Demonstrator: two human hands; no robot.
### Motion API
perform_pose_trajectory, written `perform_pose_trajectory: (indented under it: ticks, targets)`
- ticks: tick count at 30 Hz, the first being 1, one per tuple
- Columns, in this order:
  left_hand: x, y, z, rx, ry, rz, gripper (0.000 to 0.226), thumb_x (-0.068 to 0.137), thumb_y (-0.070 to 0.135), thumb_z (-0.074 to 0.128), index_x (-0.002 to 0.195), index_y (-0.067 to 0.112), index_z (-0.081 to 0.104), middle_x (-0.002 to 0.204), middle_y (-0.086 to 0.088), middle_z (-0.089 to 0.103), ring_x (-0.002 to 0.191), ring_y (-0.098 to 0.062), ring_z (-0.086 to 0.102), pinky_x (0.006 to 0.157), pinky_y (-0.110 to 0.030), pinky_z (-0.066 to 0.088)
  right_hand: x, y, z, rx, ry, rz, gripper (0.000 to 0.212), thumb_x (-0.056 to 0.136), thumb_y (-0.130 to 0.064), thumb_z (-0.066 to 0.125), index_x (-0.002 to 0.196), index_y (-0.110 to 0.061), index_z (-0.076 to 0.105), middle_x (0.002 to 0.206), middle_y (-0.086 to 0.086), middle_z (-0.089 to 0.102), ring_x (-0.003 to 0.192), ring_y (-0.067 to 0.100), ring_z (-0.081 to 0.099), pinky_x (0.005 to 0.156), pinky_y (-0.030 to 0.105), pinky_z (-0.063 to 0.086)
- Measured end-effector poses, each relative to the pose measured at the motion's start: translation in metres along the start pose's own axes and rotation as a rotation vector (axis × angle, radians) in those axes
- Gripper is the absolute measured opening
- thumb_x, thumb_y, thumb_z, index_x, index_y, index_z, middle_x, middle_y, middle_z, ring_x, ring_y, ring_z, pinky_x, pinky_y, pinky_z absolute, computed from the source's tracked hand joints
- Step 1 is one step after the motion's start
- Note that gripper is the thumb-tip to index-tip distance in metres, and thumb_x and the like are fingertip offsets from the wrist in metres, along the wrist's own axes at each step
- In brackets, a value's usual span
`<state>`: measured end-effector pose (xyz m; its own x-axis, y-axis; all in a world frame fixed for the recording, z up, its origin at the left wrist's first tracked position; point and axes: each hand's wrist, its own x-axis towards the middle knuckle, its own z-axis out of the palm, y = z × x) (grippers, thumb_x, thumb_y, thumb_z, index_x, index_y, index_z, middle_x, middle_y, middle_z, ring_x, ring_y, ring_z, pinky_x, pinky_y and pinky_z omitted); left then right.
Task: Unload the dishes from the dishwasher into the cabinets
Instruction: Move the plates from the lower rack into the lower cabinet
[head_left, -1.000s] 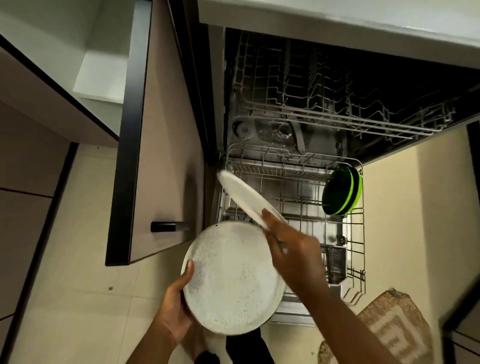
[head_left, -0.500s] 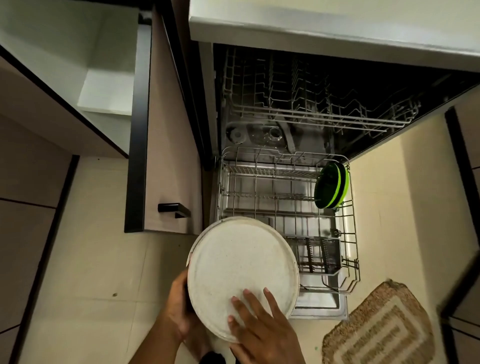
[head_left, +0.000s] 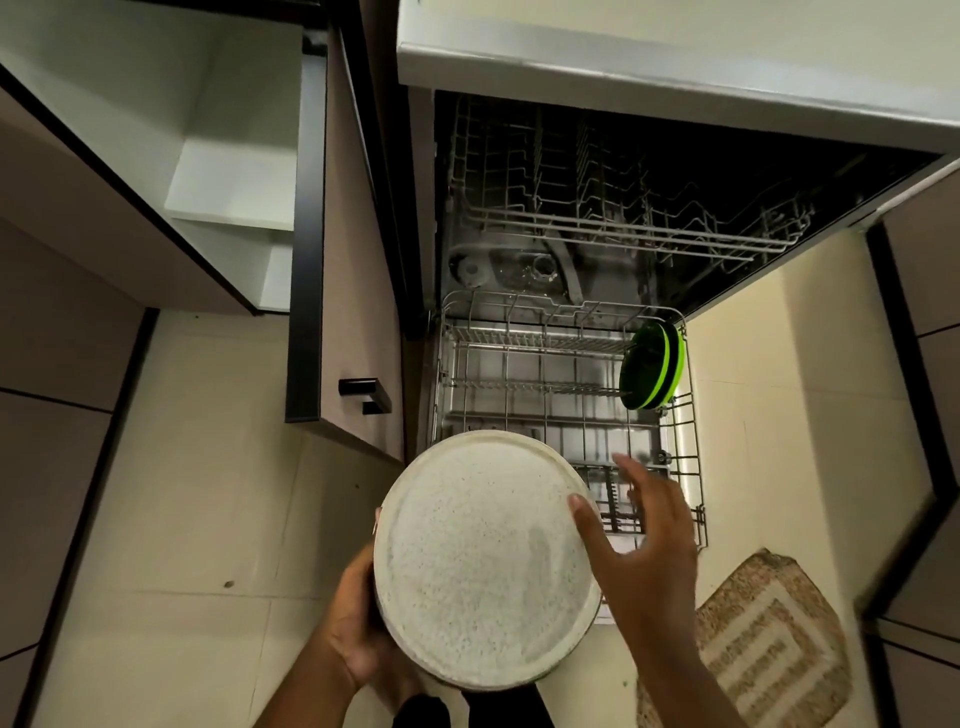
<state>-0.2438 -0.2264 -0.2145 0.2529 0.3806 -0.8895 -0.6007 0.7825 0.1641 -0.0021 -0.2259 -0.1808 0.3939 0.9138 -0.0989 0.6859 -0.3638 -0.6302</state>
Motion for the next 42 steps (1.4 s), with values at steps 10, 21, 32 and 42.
perform_pose_trajectory:
  ticks: [10,21,32,42]
  targets:
    - [-0.002,0.001,-0.004,0.008,-0.049,-0.006,0.081,0.081,0.080,0.036,0.124,0.018,0.068,0.127,-0.018,0.064,0.114,-0.038,0.063,0.097,-0.057,0.047,-0.012,0.018,0.029,0.627,-0.335,0.439,0.044,0.084,-0.042,0.068,0.126,-0.036,0.062,0.114,-0.012,0.069,0.096,0.001,0.067,0.069,0.017,0.055]
    - [-0.009,0.003,0.018,0.168,0.036,0.081,0.050,0.091,0.051,0.051,0.124,0.016,0.063,0.115,-0.011,0.072,0.107,-0.032,0.068,0.086,-0.050,0.053,-0.017,0.030,0.038,0.657,-0.350,0.344,0.062,0.079,-0.059,0.064,0.138,-0.051,0.048,0.138,-0.023,0.053,0.126,0.005,0.053,0.101,0.037,0.052]
    - [0.034,-0.007,0.064,0.223,0.023,0.051,0.045,0.092,0.050,0.054,0.124,0.020,0.064,0.119,-0.010,0.071,0.114,-0.034,0.063,0.100,-0.058,0.045,0.021,0.064,0.028,0.652,-0.180,0.401,0.055,0.082,-0.041,0.067,0.135,-0.049,0.054,0.135,-0.023,0.055,0.126,0.007,0.052,0.103,0.040,0.048]
    - [0.097,-0.007,0.126,0.237,0.011,0.064,0.047,0.091,0.047,0.054,0.125,0.017,0.064,0.121,-0.014,0.069,0.113,-0.036,0.063,0.099,-0.059,0.045,0.105,0.096,0.004,0.547,-0.104,0.347,0.036,0.099,-0.045,0.049,0.130,-0.030,0.060,0.115,-0.015,0.064,0.099,-0.006,0.062,0.072,0.012,0.052]
